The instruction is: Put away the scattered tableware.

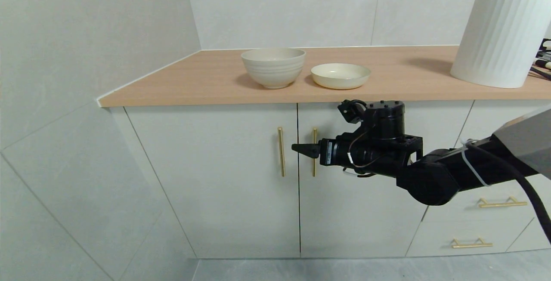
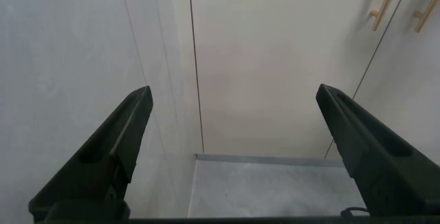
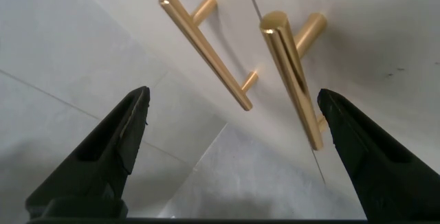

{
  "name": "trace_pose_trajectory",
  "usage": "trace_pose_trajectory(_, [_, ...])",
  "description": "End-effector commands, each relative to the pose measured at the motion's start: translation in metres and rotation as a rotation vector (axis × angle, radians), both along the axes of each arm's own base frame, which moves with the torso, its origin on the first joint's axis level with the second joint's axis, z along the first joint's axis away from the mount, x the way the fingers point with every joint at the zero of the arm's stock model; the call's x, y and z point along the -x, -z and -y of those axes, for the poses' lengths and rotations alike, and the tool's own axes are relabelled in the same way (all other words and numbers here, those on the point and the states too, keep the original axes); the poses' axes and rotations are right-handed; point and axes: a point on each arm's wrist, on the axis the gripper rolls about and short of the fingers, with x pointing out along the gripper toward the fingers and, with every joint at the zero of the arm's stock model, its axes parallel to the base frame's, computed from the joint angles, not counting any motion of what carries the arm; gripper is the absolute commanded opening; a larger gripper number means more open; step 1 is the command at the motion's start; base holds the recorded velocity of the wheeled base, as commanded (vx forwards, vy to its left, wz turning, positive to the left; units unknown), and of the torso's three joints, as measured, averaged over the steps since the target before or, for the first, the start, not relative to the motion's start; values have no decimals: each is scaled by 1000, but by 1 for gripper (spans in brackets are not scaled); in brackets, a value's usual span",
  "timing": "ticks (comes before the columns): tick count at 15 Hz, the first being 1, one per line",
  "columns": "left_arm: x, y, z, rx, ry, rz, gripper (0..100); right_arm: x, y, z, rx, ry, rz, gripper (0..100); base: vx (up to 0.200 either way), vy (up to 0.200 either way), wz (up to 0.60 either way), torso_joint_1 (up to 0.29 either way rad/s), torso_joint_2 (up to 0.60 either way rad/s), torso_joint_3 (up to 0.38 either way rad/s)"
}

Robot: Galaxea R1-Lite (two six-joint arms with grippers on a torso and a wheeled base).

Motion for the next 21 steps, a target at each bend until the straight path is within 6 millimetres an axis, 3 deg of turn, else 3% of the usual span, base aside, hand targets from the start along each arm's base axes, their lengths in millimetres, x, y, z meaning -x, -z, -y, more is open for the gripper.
trace_pose_trajectory(1, [0,0,0,1,-2,1,100,-3,6,-3,-1,-3,1,100,0,0,0,0,0,0])
trace_pose_trajectory(4, [0,0,0,0,-2,-1,100,-5,14,-8,-12,-6,19,100,0,0,0,0,0,0])
trace_pose_trajectory(15, [0,0,0,1,-2,1,100,1,12,-13,-54,-23,-23,100,0,0,0,0,0,0])
trace_pose_trajectory(21, [0,0,0,1,-2,-1,100,19,2,-10,-70,-67,-46,100,0,0,0,0,0,0])
